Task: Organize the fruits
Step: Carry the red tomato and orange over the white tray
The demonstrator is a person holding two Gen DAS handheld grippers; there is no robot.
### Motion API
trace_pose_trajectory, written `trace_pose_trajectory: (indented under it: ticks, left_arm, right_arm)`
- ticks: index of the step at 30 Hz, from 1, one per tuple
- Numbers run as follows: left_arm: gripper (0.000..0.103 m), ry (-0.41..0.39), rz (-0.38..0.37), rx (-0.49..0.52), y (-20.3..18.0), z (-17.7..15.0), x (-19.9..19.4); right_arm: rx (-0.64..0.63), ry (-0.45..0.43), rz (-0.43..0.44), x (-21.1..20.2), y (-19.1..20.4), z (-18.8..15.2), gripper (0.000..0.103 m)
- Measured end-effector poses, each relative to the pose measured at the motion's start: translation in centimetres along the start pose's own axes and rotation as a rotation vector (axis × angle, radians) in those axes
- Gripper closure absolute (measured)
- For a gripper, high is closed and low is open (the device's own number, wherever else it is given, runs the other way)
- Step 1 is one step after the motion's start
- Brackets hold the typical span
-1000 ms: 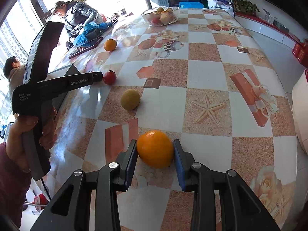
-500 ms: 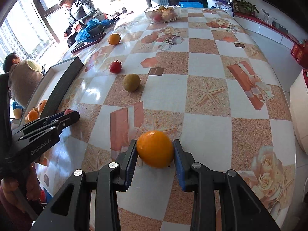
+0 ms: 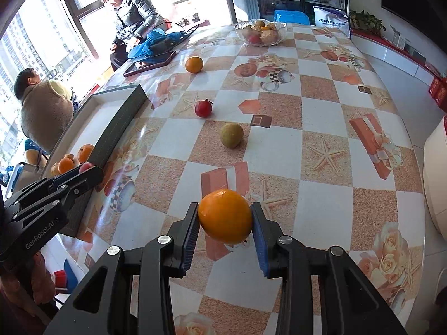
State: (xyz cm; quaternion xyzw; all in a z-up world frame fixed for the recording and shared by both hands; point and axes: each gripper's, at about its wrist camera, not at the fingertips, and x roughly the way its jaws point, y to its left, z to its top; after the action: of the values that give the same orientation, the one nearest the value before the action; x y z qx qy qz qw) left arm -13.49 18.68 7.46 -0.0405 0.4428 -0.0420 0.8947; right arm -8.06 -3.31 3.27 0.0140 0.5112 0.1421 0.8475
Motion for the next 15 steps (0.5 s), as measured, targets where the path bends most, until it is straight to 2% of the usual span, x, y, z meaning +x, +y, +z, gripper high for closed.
trace_pose_trajectory:
  ticks: [3,10,15]
  left_arm:
    - [0.077,-0.025,0.026,-0.014,1.6,1.0,-1.2]
    - [0.077,-0.066,0.137,-0.067,7.1,3.1,-3.2]
    - [0.077,-0.046,0.178,-0.12,10.9,3.8,-2.6]
  right_arm:
    - [-0.014,-0.001,0.029,-0.2,1.5,1.4,0.065]
    - [-0.085,-0.004,0.099,-0.5,6.5,5.5,0.065]
    - [-0.14,0.005,0.15,0.2,10.8,8.5,0.065]
